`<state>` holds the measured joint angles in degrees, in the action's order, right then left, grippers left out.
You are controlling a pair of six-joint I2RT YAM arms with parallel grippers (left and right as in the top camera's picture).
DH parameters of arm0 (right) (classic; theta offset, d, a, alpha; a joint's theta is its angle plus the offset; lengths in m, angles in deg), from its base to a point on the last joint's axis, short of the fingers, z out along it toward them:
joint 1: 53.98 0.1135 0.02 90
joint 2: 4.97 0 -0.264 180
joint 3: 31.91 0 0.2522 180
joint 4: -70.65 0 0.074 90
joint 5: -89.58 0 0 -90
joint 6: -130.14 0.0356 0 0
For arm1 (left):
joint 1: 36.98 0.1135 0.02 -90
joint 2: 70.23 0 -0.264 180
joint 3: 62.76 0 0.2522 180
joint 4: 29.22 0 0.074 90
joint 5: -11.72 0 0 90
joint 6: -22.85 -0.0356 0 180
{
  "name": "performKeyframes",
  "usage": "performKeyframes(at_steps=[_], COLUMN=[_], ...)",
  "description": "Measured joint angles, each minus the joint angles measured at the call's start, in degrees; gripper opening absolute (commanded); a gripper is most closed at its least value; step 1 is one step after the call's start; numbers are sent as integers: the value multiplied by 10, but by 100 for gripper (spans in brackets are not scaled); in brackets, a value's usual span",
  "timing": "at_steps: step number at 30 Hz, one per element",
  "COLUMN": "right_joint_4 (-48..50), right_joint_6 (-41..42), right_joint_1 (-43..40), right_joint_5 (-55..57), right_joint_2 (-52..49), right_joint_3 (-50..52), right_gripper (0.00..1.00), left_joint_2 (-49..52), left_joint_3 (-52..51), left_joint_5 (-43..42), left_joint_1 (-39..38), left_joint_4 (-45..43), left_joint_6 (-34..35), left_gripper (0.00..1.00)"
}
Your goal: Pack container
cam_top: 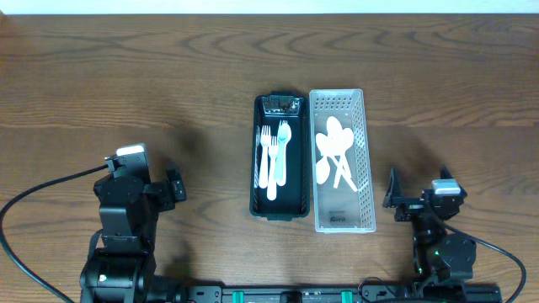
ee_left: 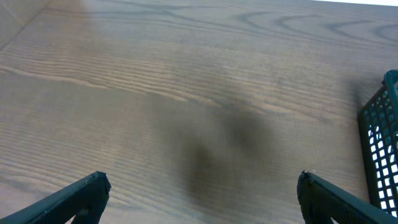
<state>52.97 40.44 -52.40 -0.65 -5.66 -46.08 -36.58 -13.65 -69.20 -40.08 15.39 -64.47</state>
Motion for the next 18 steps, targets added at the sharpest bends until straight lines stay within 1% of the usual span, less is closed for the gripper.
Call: performKeyframes(at_steps=[18], right_joint_4=[0], right_joint_6=[-15], right_joint_1=[8], right_joint_5=[-7], right_joint_2=[0], right_joint_3=[0], right_gripper=[99], left_joint_2=[0], left_joint_3=[0], left_joint_5=[0], left_joint_1=[0], left_joint_4=[0], left_joint_6=[0], left_gripper=[98])
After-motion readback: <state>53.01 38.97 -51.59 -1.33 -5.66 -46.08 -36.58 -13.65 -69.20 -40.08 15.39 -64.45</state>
